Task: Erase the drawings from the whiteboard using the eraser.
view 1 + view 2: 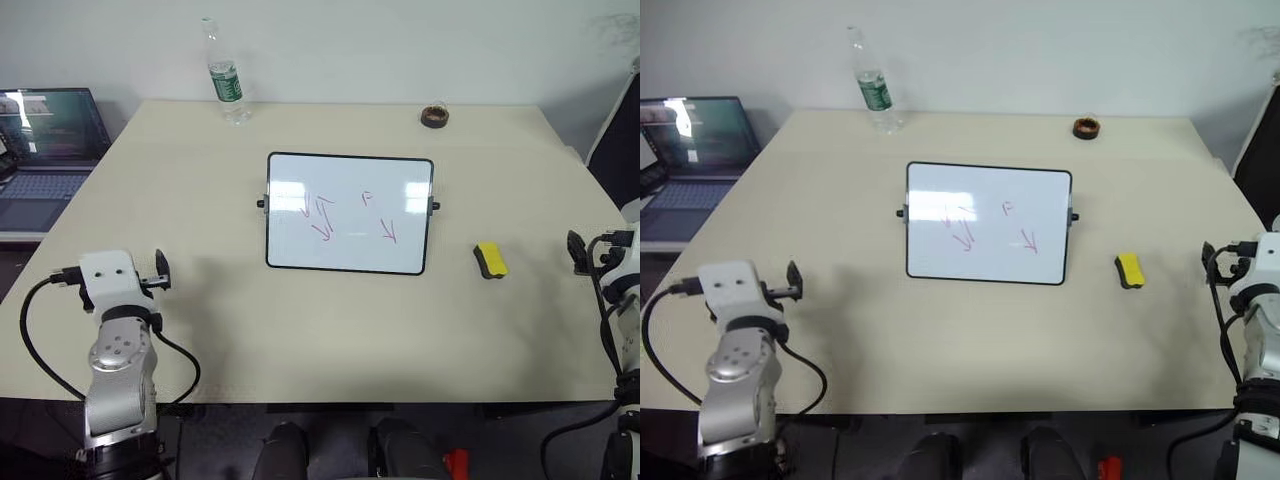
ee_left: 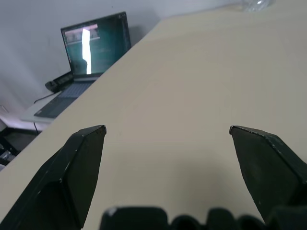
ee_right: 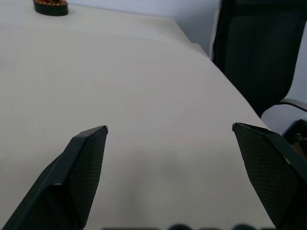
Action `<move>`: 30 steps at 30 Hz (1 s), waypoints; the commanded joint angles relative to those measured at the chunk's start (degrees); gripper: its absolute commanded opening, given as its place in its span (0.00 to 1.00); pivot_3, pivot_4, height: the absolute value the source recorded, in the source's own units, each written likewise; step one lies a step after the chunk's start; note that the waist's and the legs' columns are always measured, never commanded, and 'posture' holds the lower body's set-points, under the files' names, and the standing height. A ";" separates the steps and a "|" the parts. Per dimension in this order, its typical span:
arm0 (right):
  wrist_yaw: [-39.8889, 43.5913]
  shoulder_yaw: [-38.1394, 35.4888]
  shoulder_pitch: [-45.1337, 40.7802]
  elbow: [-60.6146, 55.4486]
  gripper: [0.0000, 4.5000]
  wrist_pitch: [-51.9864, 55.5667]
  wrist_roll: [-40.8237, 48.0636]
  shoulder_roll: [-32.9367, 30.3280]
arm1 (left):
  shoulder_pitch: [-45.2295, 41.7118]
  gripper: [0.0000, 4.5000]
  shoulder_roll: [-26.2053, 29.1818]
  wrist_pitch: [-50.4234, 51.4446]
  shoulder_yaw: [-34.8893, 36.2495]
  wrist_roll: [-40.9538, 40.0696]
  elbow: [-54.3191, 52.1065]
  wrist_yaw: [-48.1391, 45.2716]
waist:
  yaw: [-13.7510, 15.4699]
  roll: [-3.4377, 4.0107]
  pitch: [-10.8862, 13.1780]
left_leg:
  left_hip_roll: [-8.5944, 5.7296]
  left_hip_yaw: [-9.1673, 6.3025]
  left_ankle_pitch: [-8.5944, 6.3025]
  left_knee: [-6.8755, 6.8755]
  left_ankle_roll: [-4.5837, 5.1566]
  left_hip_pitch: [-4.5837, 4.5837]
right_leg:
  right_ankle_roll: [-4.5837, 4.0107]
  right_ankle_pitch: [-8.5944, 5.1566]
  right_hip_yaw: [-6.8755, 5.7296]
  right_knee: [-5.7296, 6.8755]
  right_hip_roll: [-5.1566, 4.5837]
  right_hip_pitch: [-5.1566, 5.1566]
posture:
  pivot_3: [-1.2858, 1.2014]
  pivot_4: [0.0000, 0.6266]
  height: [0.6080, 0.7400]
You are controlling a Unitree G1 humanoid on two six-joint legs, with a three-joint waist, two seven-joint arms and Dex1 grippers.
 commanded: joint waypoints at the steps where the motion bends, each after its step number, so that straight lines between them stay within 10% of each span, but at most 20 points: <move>1: -0.20 -2.07 -0.43 -3.25 1.00 1.04 1.40 -1.78 | -2.70 1.00 0.91 -0.26 -0.38 0.43 -0.96 -0.17 | 0.00 0.00 0.00 | -0.02 0.00 0.00 0.01 0.00 0.01 | 0.02 0.01 0.00 0.00 0.00 0.02 | 0.52 0.24 1.00; 19: -7.16 0.22 9.30 -49.87 1.00 39.72 23.49 3.99 | -20.17 1.00 18.51 4.94 -15.03 -21.78 -4.08 -46.71 | 0.04 0.03 0.02 | -0.04 -0.04 -0.02 0.03 -0.03 -0.08 | 0.09 0.02 -0.05 -0.04 0.11 -0.02 | 0.52 0.24 1.00; 30: -13.14 8.24 7.84 -45.98 1.00 38.99 14.18 8.57 | -34.99 1.00 17.86 3.30 -30.40 -23.06 5.67 -71.90 | -0.77 0.02 0.05 | -0.02 0.12 -0.03 0.01 0.00 -0.63 | 0.09 0.04 0.10 0.03 0.25 -0.68 | 0.52 0.24 1.00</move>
